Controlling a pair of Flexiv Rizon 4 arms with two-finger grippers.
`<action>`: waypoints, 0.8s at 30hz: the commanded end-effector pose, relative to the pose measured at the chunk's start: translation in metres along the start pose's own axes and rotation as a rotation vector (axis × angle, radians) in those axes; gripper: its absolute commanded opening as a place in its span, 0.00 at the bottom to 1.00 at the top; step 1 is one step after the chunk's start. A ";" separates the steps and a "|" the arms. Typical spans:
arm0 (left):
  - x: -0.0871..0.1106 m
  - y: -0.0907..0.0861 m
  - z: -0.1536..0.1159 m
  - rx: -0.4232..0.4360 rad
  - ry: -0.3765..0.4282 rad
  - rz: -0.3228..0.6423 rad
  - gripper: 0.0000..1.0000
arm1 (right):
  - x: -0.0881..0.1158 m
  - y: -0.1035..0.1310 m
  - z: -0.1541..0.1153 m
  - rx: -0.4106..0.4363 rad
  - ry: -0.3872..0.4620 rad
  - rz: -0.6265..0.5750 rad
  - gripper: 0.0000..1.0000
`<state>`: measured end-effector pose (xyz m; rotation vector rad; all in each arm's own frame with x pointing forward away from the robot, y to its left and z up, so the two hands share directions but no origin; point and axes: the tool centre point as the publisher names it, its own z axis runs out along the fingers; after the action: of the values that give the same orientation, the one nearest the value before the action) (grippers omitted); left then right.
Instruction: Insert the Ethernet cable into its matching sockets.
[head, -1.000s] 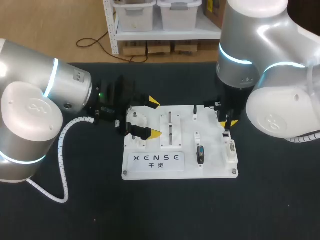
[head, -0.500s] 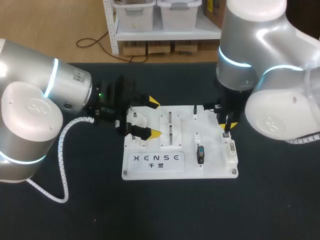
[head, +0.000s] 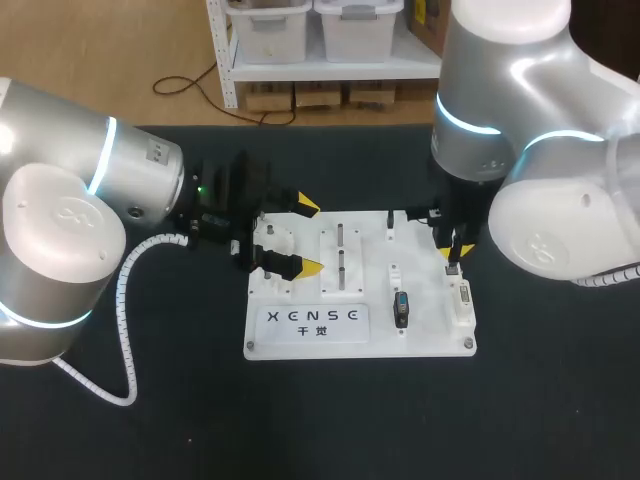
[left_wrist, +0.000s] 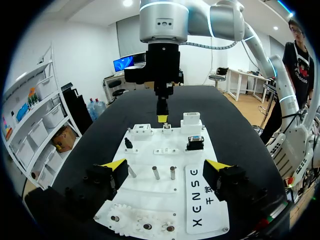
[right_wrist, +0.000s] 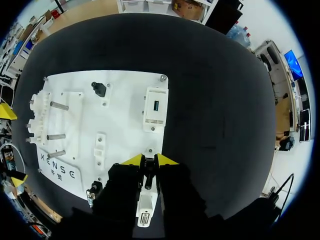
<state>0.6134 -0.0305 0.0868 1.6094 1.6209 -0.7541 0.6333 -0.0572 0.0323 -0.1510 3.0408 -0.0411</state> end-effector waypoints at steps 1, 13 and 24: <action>0.001 0.001 0.001 0.000 0.000 0.000 1.00 | -0.001 0.000 0.002 0.003 -0.011 -0.003 0.00; 0.001 0.001 0.001 0.000 0.000 0.000 1.00 | -0.002 0.001 0.004 0.003 -0.009 -0.009 0.00; 0.001 0.001 0.001 0.000 0.000 0.000 1.00 | 0.001 0.001 0.011 0.000 0.009 -0.003 0.00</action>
<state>0.6134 -0.0305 0.0868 1.6094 1.6209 -0.7541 0.6323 -0.0566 0.0259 -0.1564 3.0489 -0.0419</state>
